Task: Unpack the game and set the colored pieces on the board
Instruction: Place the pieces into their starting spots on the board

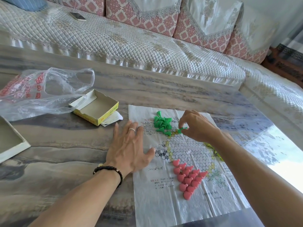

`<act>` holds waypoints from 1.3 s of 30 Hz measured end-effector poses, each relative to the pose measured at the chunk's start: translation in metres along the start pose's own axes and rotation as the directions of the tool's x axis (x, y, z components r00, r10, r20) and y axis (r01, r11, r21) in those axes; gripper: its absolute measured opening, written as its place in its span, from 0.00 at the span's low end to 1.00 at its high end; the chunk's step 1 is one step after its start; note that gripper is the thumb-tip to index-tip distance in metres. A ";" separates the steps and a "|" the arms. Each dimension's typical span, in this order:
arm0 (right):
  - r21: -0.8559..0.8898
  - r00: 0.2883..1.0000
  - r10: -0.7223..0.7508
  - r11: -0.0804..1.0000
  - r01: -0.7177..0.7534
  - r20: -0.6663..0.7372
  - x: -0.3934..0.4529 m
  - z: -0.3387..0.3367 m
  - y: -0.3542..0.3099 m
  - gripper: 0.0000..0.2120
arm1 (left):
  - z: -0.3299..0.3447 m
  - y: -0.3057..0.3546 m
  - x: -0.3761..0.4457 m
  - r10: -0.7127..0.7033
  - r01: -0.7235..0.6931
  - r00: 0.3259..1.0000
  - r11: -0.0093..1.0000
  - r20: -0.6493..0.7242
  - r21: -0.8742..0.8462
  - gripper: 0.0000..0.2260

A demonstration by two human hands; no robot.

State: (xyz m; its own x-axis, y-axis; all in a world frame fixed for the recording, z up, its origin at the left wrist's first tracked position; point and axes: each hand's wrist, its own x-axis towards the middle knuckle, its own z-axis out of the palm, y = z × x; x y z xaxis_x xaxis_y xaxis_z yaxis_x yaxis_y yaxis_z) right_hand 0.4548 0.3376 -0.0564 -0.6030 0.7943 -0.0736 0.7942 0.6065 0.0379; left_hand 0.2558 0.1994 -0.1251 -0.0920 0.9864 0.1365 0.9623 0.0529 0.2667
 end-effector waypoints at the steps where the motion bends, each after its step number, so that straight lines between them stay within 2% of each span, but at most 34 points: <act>1: -0.003 1.000 0.003 1.000 -0.003 0.004 0.000 0.002 0.000 0.06 | 0.000 0.000 0.000 0.001 -0.001 1.000 1.000 0.001 -0.003 0.34; 12: 0.066 0.999 0.047 0.997 -0.048 0.004 -0.002 0.005 0.003 0.07 | 0.000 0.000 0.000 0.001 -0.001 1.000 1.000 -0.005 -0.009 0.35; 15: 0.116 0.998 0.032 0.993 -0.026 -0.052 -0.004 0.002 -0.003 0.11 | 0.000 0.000 0.001 0.003 -0.003 1.000 1.000 -0.005 -0.014 0.35; 19: 0.195 0.994 -0.023 0.980 0.043 -0.104 -0.007 0.002 -0.022 0.12 | 0.001 0.000 0.001 0.001 -0.001 1.000 1.000 -0.008 -0.006 0.34; 25: 0.124 0.990 -0.048 0.990 0.064 -0.130 -0.006 0.015 -0.038 0.09 | 0.000 0.001 0.000 0.005 -0.005 1.000 1.000 0.002 -0.018 0.34; 30: 0.191 0.974 -0.041 0.978 0.085 -0.223 -0.009 0.008 -0.028 0.16 | -0.001 0.001 0.000 0.004 -0.003 1.000 1.000 0.017 -0.026 0.35; 36: 0.370 0.968 0.082 0.929 0.012 -0.236 -0.014 -0.014 -0.012 0.06 | -0.003 0.002 -0.001 0.002 -0.001 1.000 1.000 0.022 -0.022 0.36; 39: 0.348 0.977 0.080 0.937 -0.006 -0.198 -0.016 -0.018 -0.010 0.03 | -0.004 0.002 -0.001 0.002 -0.002 1.000 1.000 0.028 -0.013 0.36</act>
State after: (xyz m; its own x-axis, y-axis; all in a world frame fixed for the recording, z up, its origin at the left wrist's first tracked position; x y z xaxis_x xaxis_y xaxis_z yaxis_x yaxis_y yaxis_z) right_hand 0.4550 0.3188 -0.0372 -0.5404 0.8316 0.1282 0.7743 0.5511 -0.3109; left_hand 0.2569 0.1984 -0.1213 -0.0831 0.9904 0.1107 0.9591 0.0493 0.2788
